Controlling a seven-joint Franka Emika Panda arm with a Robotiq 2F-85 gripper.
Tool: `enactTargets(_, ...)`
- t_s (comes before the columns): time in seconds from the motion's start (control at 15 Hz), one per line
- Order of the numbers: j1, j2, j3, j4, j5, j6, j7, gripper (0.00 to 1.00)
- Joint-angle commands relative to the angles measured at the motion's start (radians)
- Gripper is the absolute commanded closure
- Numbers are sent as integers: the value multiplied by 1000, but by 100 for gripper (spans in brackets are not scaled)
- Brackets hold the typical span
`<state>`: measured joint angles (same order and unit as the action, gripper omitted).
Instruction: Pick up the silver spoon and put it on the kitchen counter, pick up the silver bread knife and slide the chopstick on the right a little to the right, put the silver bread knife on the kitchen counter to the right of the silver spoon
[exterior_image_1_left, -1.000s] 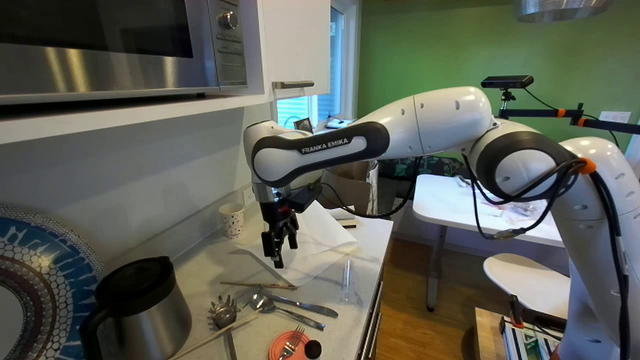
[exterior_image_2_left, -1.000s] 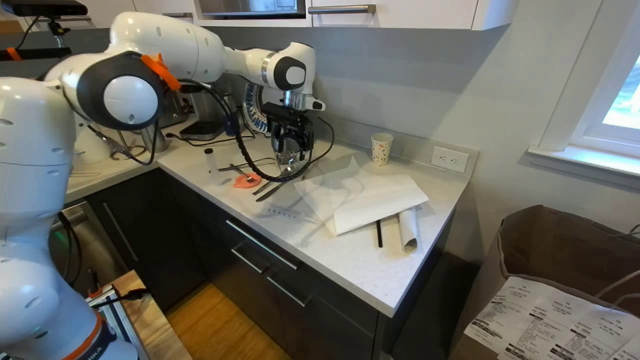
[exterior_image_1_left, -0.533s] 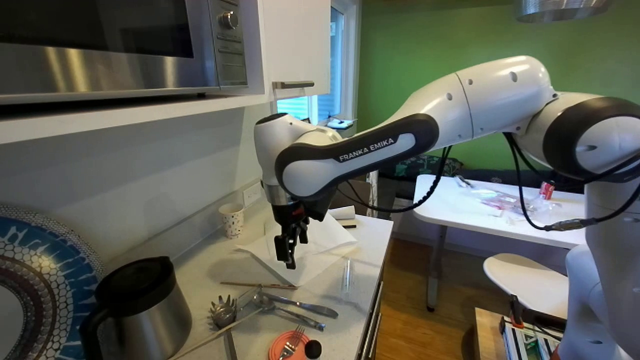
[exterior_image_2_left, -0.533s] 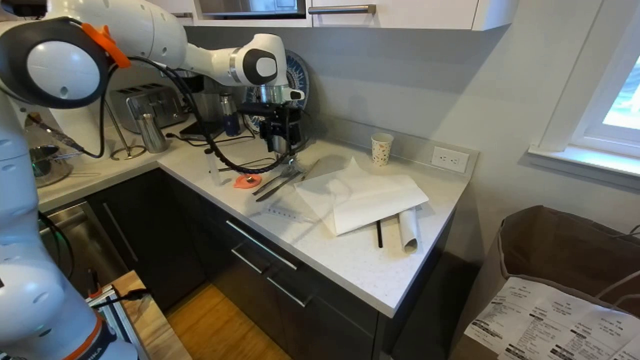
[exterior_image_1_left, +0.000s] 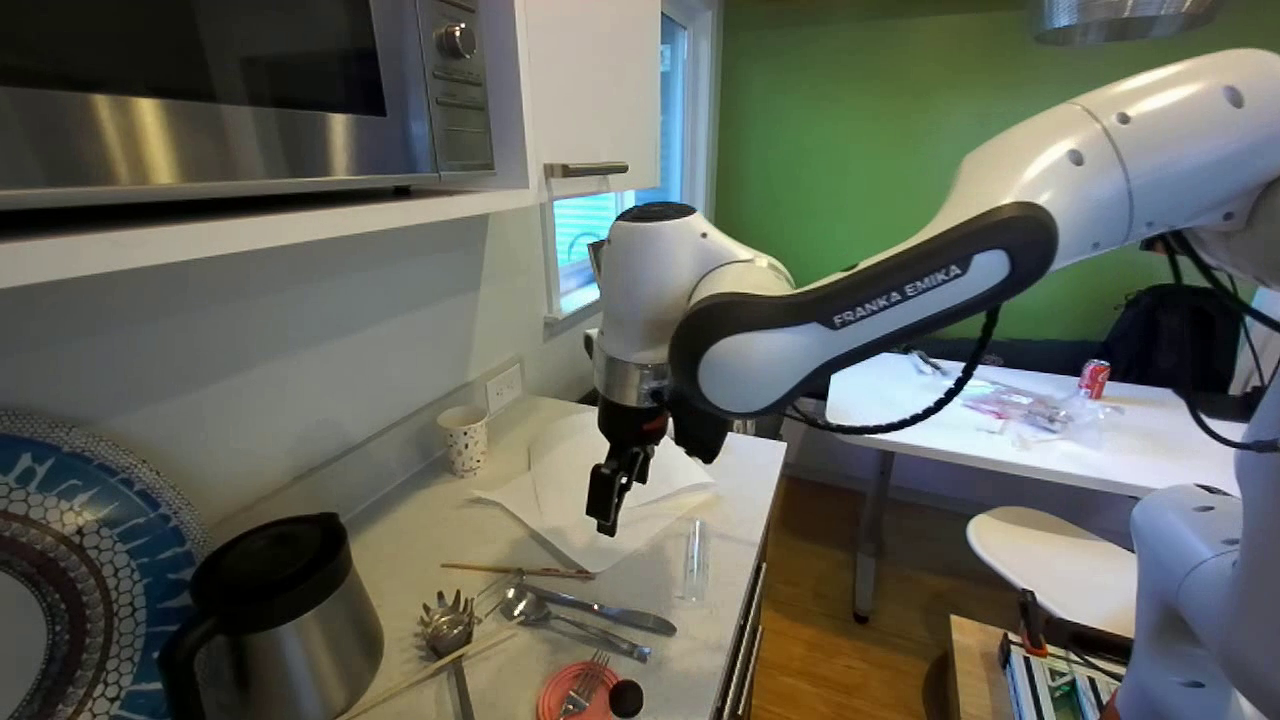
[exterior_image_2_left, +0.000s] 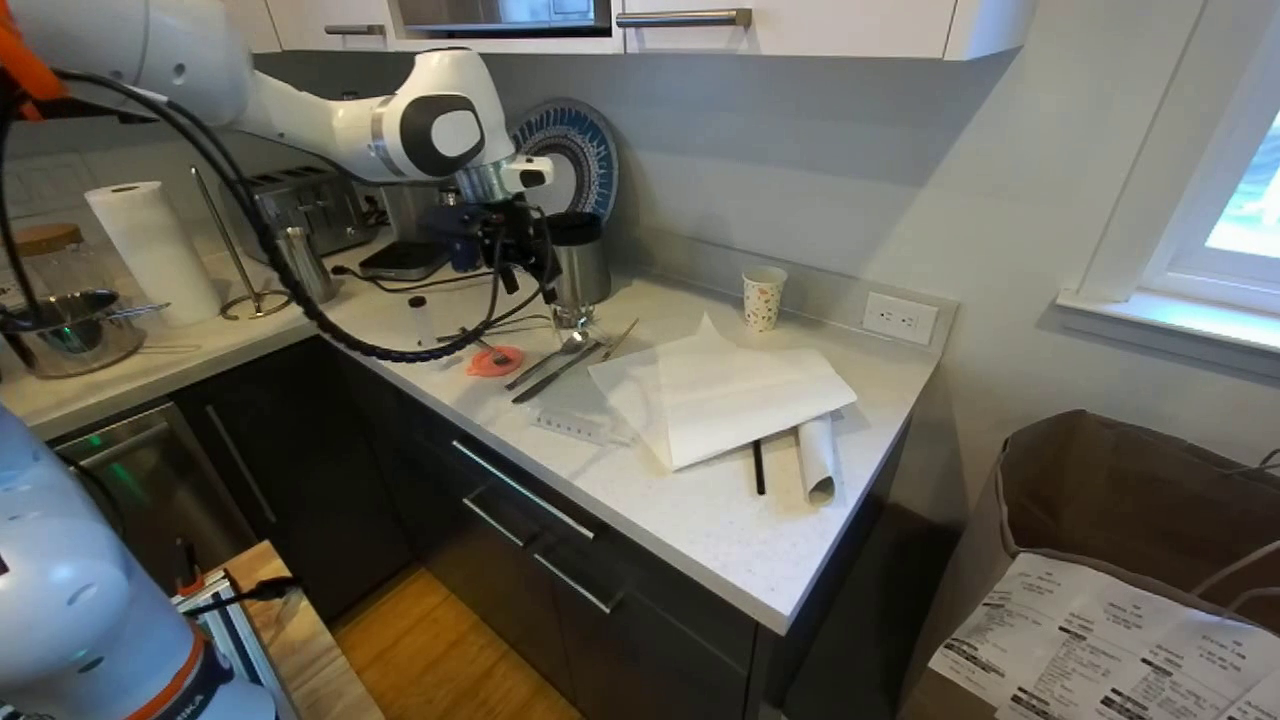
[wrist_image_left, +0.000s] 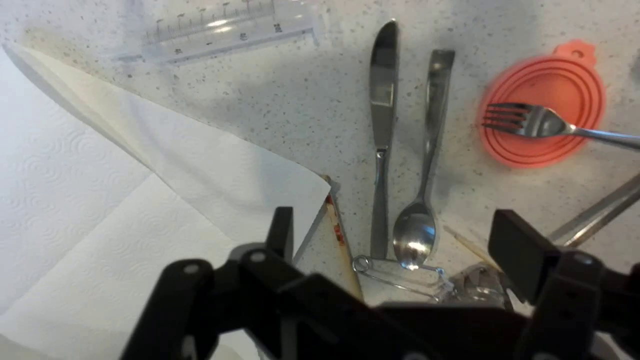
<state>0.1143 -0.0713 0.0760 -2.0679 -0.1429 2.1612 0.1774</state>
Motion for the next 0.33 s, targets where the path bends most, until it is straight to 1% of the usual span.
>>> enactTargets(0.0,4,-203,46,-244,10,194,174,0)
enactTargets(0.07,4,-236,67,-295,-2,269,211,0)
enactTargets(0.13,-13,-132,56,-156,5,163,132,0)
enactTargets(0.2,-14,-169,72,-204,6,211,162,0)
enactTargets(0.27,-14,-195,84,-238,7,233,179,0)
